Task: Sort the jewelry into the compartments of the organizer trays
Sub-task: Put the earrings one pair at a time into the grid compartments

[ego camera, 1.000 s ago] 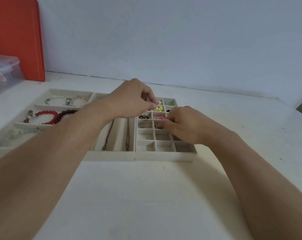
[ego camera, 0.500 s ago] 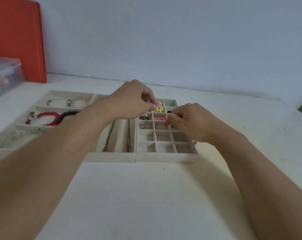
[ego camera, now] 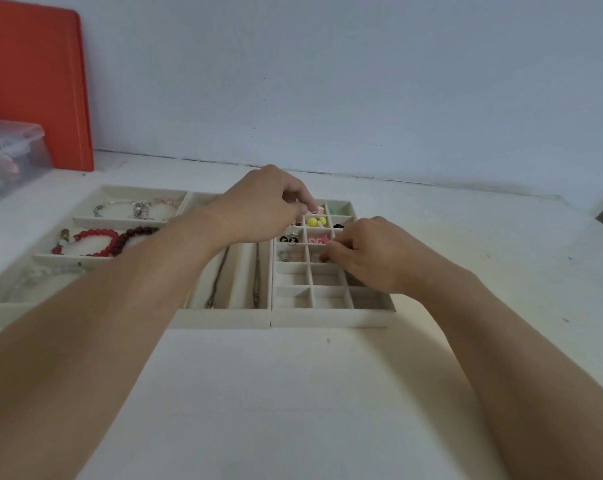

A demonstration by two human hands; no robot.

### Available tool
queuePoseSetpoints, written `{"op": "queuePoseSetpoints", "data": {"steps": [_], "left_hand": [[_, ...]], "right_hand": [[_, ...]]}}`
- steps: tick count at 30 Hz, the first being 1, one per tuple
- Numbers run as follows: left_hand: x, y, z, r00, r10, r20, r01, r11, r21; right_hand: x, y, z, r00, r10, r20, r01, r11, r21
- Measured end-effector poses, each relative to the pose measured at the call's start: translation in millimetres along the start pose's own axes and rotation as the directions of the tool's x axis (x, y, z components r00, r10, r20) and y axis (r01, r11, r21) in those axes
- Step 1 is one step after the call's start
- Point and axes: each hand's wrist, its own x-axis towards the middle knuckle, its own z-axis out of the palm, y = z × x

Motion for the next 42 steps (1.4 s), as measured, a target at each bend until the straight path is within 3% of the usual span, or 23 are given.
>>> {"op": "queuePoseSetpoints", "data": {"steps": [3,6,8,10,15,20,29,42], "left_hand": [[-1,0,0,1.000,0.000,-0.018,-0.001,0.999,-0.054],[-4,5,-1,1.000,0.009,-0.023,-0.011,0.996,-0.087],[-5,8,-1,1.000,0.005,-0.019,-0.006,0.995,-0.102],[-6,10,1,1.000,0.014,-0.001,-0.014,0.995,-0.102],[-8,14,5,0.997,0.045,0.060,-0.038,0.993,-0.114],[-7,13,9,0.994,0.057,0.093,-0.047,0.994,-0.103],[-1,4,3,0.995,0.033,-0.092,-0.040,0.997,-0.072],[-4,2,5,0.991,-0.013,0.130,0.009,0.999,0.033]], "right_hand": [[-1,3,-7,0.995,0.021,-0.094,-0.012,0.995,0.098],[-3,7,-19,0.946,0.087,-0.312,0.044,0.920,0.389],[-5,4,-21,0.939,0.087,-0.332,0.114,0.833,0.541],[-5,0,-18,0.944,0.052,-0.325,0.156,0.799,0.580],[-2,1,-13,0.946,0.044,-0.322,0.143,0.834,0.533],[-3,9,-18,0.951,-0.017,-0.309,0.122,0.939,0.322],[-1,10,-13,0.957,0.013,-0.289,0.051,0.976,0.212],[-1,8,-3,0.991,-0.042,-0.128,0.053,0.995,0.088]]}}
